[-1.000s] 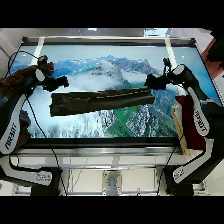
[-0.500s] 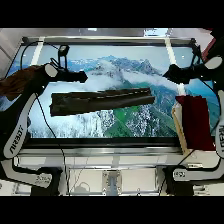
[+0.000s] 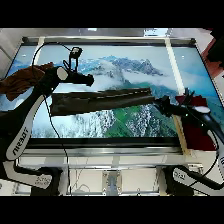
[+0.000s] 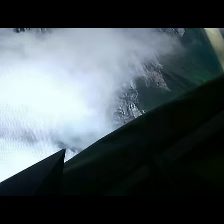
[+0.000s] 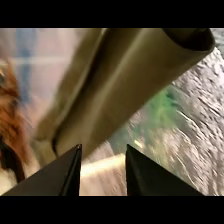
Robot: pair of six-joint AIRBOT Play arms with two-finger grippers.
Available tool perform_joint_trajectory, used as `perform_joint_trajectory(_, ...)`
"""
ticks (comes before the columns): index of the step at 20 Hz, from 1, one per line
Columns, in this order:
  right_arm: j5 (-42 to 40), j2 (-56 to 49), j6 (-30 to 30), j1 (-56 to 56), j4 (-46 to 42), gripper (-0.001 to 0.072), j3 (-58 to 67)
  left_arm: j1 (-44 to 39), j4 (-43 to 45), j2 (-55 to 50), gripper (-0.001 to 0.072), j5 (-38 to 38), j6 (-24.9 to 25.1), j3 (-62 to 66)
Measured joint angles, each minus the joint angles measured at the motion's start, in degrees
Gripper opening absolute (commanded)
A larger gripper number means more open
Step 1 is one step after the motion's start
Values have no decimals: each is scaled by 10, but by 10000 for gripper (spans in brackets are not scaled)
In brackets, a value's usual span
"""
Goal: Fold the shirts.
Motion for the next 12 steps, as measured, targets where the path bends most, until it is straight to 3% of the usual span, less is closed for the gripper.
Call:
perform_joint_trajectory(1, -11, 2, -41, 0, 62, 524, -29, 0, 2, -1, 544, 0, -5, 0)
perform_joint_trajectory(3, -31, 4, -71, 5, 115, 654, -62, -1, 4, -3, 544, 2, -10, 0)
perform_joint_trajectory(12, -129, -74, -66, 70, 213, 650, -54, -15, -8, -23, 544, 5, -17, 0)
